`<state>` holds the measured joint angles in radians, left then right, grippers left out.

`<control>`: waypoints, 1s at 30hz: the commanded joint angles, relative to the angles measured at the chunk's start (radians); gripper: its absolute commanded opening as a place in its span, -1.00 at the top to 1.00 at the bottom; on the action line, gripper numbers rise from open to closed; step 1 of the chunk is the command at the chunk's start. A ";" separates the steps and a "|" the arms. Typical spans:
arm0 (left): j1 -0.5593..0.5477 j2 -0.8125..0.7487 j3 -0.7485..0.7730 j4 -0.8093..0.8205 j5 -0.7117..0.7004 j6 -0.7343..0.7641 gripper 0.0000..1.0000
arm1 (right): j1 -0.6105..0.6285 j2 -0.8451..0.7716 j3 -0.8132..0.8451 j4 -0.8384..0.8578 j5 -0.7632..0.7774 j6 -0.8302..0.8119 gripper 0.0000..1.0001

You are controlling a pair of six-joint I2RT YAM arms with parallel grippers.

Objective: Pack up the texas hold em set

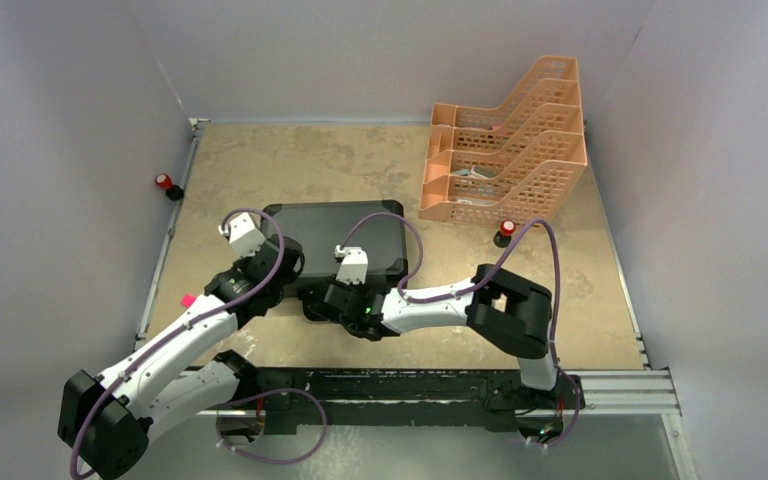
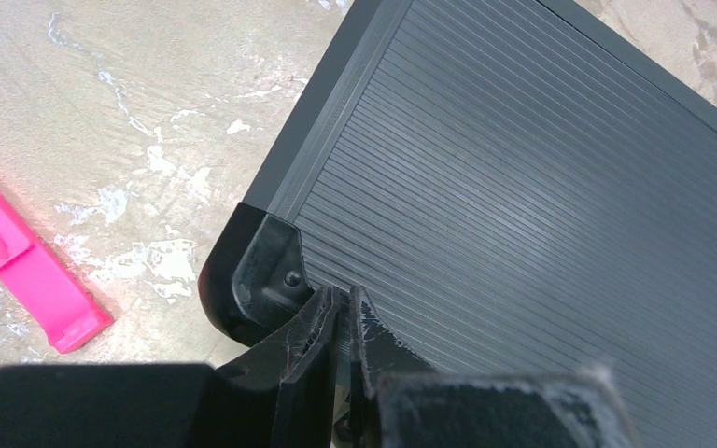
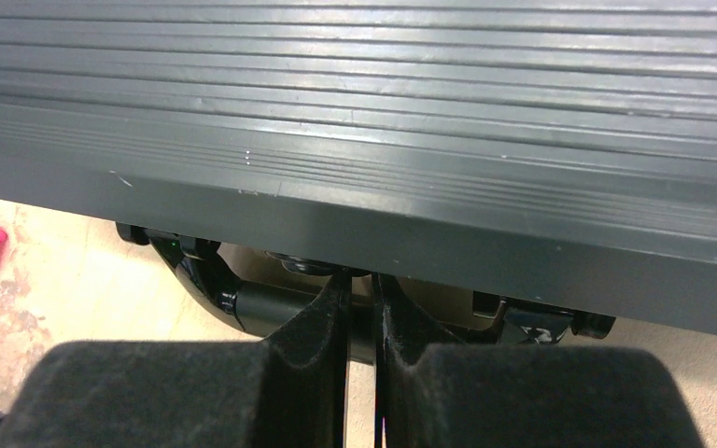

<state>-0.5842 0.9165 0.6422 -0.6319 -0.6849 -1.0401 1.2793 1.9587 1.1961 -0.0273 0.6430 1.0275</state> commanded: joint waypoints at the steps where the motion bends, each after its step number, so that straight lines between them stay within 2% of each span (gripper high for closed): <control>1: -0.004 -0.017 -0.003 -0.060 0.004 -0.021 0.84 | -0.040 0.102 -0.030 0.091 0.122 0.003 0.94; 4: -0.004 -0.025 0.007 -0.074 0.004 -0.022 0.84 | -0.040 0.115 -0.036 0.139 0.145 -0.032 1.00; 13: -0.005 -0.047 0.073 -0.123 -0.010 -0.014 0.84 | -0.040 0.100 -0.066 0.303 0.159 -0.222 1.00; 16: -0.005 -0.063 0.123 -0.141 -0.028 0.011 0.78 | -0.040 0.022 -0.101 0.356 0.077 -0.312 1.00; 20: -0.005 -0.091 0.219 -0.167 -0.057 0.069 0.60 | -0.040 -0.128 -0.161 0.399 -0.087 -0.426 1.00; 23: -0.004 -0.123 0.279 -0.188 -0.078 0.118 0.46 | -0.040 -0.280 -0.208 0.393 -0.181 -0.480 0.90; 26: -0.004 -0.160 0.331 -0.199 -0.074 0.169 0.28 | -0.040 -0.431 -0.265 0.338 -0.205 -0.487 0.76; 28: -0.005 -0.187 0.369 -0.208 -0.065 0.194 0.16 | -0.040 -0.537 -0.285 0.276 -0.165 -0.486 0.60; 30: -0.004 -0.212 0.415 -0.218 -0.048 0.219 0.09 | -0.040 -0.635 -0.290 0.191 -0.056 -0.496 0.43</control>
<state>-0.5842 0.7494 0.9596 -0.8249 -0.7250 -0.9089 1.2358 1.4986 0.9222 0.2504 0.4793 0.5835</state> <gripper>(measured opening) 0.429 0.217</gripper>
